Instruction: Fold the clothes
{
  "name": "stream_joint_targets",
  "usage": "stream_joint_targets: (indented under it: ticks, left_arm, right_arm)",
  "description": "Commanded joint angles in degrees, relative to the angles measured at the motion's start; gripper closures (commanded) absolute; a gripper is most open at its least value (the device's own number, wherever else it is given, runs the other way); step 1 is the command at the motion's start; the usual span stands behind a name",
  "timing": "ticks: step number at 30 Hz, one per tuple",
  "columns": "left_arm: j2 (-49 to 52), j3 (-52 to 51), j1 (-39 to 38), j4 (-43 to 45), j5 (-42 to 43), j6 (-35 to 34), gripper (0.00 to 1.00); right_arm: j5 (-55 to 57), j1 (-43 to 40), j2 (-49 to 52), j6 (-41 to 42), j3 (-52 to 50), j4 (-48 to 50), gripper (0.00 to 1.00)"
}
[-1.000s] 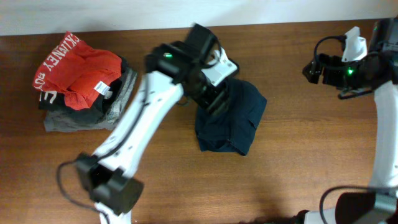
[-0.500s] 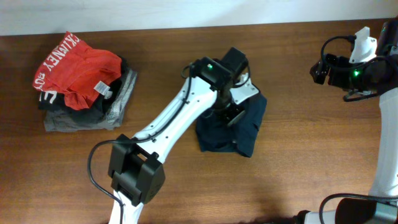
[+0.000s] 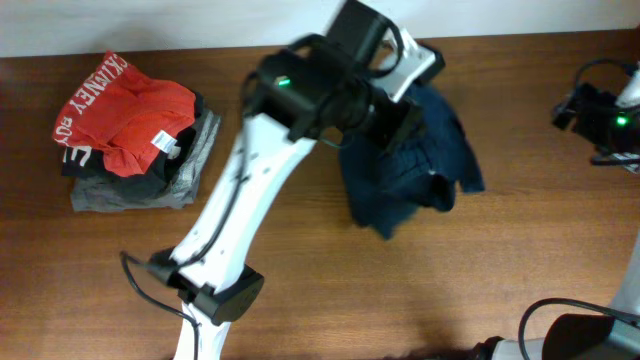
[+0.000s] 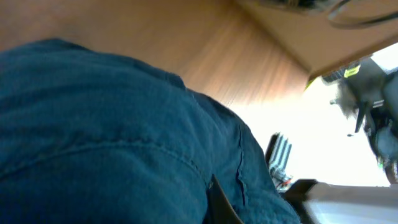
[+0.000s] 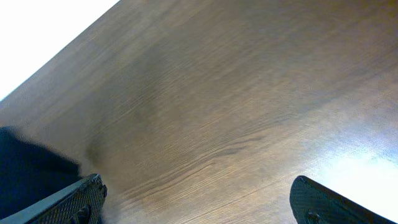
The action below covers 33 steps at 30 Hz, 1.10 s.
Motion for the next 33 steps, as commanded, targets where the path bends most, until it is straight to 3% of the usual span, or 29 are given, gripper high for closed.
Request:
stream_joint_targets:
  ticks: [1, 5, 13, 18, 22, 25, 33]
  left_arm:
    - [-1.36, 9.09, 0.17, -4.00, -3.23, -5.60, 1.00]
    - [-1.36, 14.34, 0.15, -6.01, -3.02, -8.59, 1.00]
    - [0.50, 13.25, -1.18, -0.42, 4.70, -14.05, 1.00]
    - [5.51, 13.18, -2.82, 0.68, 11.67, -17.33, 1.00]
    - [10.88, 13.18, -4.22, 0.07, 20.65, -17.33, 1.00]
    - [13.86, 13.18, -4.17, -1.49, 21.38, -17.57, 1.00]
    - [20.41, 13.18, 5.09, 0.07, 20.06, -21.84, 1.00]
  right_arm:
    - [0.63, -1.20, -0.76, 1.70, 0.55, -0.31, 0.01]
    - [-0.11, -1.09, -0.76, 1.46, 0.55, -0.28, 0.01]
    - [-0.15, -2.56, -0.76, 0.59, 0.55, -0.13, 0.01]
    - [-0.85, -7.65, -0.79, 0.68, 0.57, 0.48, 0.01]
    - [-7.69, -12.66, -0.79, 0.66, 0.59, 0.50, 0.01]
    - [-9.44, -14.16, -0.79, 0.63, 0.59, 0.50, 0.01]
    - [-9.46, -14.25, -0.76, 0.66, 0.59, 0.92, 0.01]
